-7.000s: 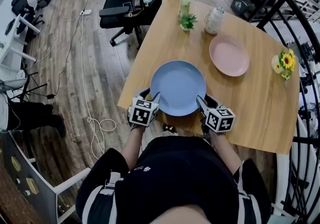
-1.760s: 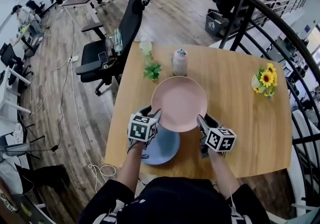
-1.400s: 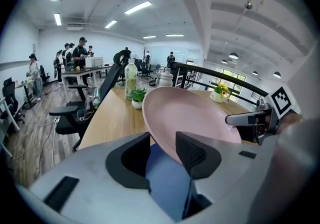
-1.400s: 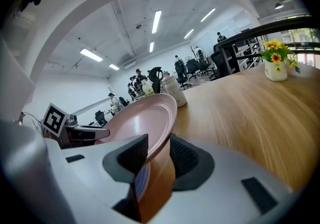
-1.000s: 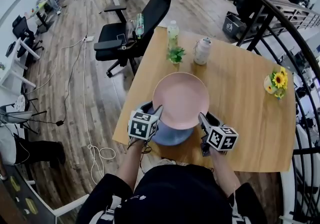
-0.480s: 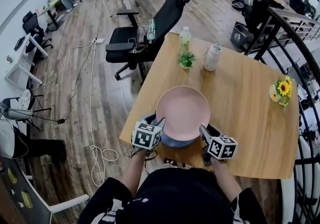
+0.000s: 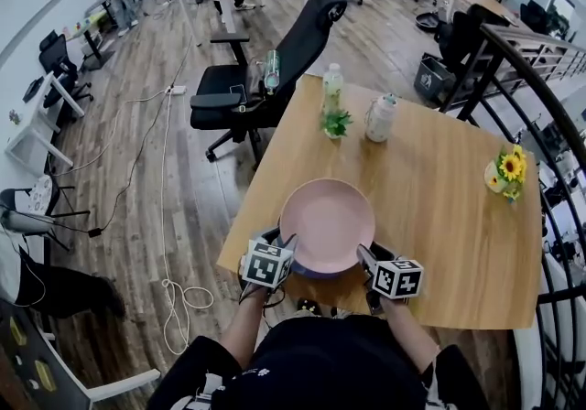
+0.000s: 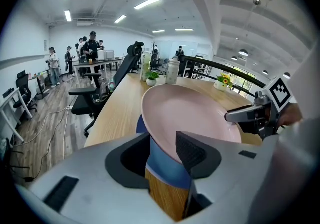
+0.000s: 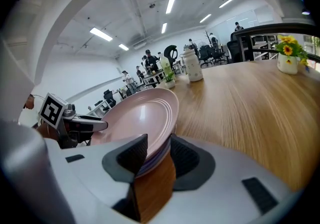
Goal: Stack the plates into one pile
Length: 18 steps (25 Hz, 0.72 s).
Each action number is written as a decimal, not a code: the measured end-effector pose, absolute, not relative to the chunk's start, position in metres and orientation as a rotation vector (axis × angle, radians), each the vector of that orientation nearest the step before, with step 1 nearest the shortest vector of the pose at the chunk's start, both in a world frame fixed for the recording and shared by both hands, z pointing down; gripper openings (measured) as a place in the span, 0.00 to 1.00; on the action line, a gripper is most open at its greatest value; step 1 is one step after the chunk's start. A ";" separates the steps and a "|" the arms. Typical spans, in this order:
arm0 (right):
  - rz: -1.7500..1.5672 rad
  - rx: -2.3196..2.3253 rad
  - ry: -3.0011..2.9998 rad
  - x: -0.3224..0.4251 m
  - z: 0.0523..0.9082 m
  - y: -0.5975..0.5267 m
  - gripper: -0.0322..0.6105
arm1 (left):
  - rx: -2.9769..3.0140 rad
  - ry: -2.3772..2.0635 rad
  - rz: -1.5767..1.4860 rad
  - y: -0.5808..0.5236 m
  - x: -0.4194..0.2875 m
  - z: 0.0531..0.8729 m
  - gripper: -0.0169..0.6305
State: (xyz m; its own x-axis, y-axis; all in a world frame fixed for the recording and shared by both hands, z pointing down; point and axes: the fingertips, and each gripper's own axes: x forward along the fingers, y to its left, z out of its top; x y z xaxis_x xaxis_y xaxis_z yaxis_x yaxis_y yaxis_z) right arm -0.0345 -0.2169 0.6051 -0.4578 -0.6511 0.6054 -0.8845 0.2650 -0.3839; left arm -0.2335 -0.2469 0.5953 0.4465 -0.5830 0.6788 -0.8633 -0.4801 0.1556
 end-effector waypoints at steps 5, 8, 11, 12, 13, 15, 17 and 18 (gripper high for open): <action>0.971 1.386 -2.208 -0.036 0.610 -0.217 0.28 | 2.215 -1.212 0.792 -0.248 -0.235 0.604 0.28; 0.970 1.372 -2.203 -0.040 0.613 -0.215 0.28 | 2.214 -1.216 0.813 -0.247 -0.238 0.608 0.28; 0.948 1.355 -2.200 -0.045 0.613 -0.213 0.29 | 2.208 -1.212 0.839 -0.243 -0.242 0.609 0.28; 0.937 1.351 -2.197 -0.045 0.613 -0.212 0.29 | 2.211 -1.212 0.841 -0.243 -0.243 0.609 0.28; 0.930 1.346 -2.193 -0.045 0.613 -0.211 0.29 | 2.212 -1.212 0.841 -0.242 -0.243 0.610 0.28; 0.924 1.328 -2.183 -0.045 0.614 -0.209 0.30 | 2.207 -1.207 0.839 -0.240 -0.243 0.611 0.28; 0.918 1.313 -2.178 -0.046 0.616 -0.208 0.30 | 2.199 -1.197 0.839 -0.238 -0.243 0.614 0.28; 0.915 1.312 -2.177 -0.046 0.616 -0.207 0.30 | 2.195 -1.192 0.837 -0.237 -0.243 0.617 0.28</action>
